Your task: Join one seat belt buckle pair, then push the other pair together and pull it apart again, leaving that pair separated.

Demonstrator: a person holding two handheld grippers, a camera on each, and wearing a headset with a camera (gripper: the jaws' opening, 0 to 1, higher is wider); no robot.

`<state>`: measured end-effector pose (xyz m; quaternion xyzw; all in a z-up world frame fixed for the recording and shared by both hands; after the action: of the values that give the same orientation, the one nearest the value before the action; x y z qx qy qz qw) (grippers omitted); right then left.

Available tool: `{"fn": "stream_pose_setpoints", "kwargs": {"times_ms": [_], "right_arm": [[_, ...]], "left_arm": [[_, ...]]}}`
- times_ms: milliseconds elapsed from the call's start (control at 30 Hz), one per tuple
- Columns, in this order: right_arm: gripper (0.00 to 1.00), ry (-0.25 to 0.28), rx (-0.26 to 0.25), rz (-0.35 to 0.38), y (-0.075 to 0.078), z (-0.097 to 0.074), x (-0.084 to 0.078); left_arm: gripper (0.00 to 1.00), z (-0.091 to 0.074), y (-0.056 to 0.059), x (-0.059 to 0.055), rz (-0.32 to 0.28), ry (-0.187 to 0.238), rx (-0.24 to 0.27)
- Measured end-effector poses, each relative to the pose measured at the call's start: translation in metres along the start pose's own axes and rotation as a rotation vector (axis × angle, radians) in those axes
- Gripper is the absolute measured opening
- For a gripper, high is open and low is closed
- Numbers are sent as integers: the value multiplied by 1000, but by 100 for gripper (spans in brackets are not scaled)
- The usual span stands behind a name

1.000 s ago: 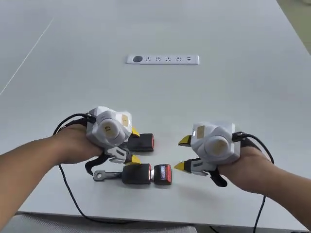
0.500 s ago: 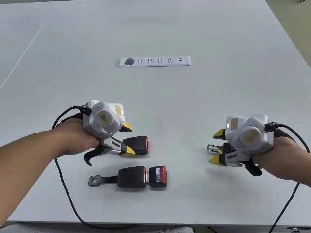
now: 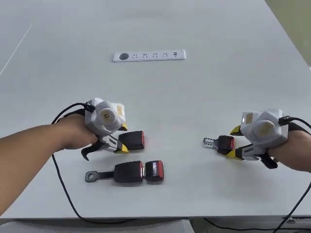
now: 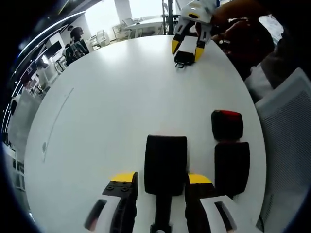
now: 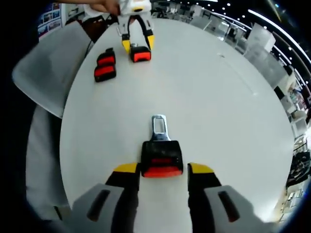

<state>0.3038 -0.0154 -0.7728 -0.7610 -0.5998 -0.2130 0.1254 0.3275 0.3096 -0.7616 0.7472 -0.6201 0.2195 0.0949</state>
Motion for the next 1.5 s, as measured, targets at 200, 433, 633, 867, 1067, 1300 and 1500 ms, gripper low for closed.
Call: {"fn": "stream_pose_setpoints", "kwargs": {"times_ms": [200, 433, 633, 867, 1067, 1300, 1500], "right_arm": [[37, -1, 26, -1, 5, 3, 5], [35, -19, 95, -19, 9, 5, 3], [35, -61, 117, -73, 10, 6, 6], [35, -67, 101, -104, 7, 10, 16], [34, -42, 105, -113, 2, 21, 35], [34, 8, 129, -141, -10, 39, 68], [34, 25, 132, -170, -17, 53, 95]], "left_arm": [[33, 2, 3, -4, 22, -25, -28], [32, 0, 3, -5, 28, -36, -36], [32, 1, 3, -4, 47, -63, -50], [32, 3, 0, -4, 61, -74, -61], [32, 5, 0, -5, 70, -75, -64], [31, 5, 1, -4, 76, -79, -66], [31, 5, 2, -3, 82, -77, -58]]}}
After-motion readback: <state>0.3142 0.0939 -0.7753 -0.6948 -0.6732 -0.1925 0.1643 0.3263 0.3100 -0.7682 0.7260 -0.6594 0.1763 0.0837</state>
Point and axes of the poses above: the centre of the closed fingertips' face, and the gripper's own axes: z roughly forward along the fingers, y roughly to its right, x roughly out of its top, the point moved 6 cm from there along -z, roughly backward along the fingers, and after that the axes turned 4 degrees about x, right-handed, at the moved point
